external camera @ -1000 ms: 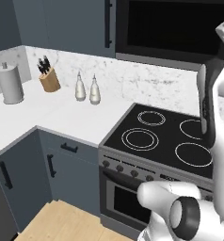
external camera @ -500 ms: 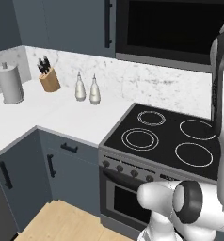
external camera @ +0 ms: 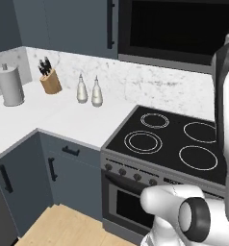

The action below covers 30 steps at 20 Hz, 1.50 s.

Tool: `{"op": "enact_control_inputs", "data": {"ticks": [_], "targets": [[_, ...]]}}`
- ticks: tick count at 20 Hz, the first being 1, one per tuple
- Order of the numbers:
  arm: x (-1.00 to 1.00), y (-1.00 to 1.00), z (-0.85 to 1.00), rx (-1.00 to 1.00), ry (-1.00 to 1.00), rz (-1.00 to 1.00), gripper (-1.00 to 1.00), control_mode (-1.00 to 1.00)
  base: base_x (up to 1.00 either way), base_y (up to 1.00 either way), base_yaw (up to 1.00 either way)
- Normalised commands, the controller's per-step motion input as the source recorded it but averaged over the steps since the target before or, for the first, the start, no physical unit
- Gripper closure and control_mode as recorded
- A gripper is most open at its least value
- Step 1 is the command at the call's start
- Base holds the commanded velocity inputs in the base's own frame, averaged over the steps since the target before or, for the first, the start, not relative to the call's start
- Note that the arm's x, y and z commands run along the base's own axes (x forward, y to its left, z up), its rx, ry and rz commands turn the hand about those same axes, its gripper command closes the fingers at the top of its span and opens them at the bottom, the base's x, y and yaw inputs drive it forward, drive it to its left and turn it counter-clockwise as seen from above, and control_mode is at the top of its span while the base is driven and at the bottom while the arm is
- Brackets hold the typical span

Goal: Pick the avocado from the sink and place it in the bowl. Then pick the bowl and place it in the microwave. Then close the microwave door and press the start button.

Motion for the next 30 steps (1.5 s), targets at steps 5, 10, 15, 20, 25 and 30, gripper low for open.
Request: {"op": "enact_control_inputs", "data": {"ticks": [5,10,15,20,25,30], "targets": [[-0.21,0.00,-0.35,-0.13,-0.05,0.00,1.00,-1.00,0.00,0.00,0.00],[-0.19,-0.01,-0.34,-0.06,-0.14,0.00,1.00,-1.00,0.00,0.00,0.00],[-0.01,-0.01,-0.07,-0.01,-0.03,0.00,1.00,-1.00,0.00,0.00,0.00],[-0.14,-0.02,0.00,0.00,-0.04,0.00,1.00,-1.00,0.00,0.00,0.00],[-0.13,0.00,-0.01,0.00,-0.01,0.00,1.00,-1.00,0.00,0.00,0.00],[0.00,-0.02,-0.01,0.00,0.00,0.00,1.00,-1.00,0.00,0.00,0.00]]}}
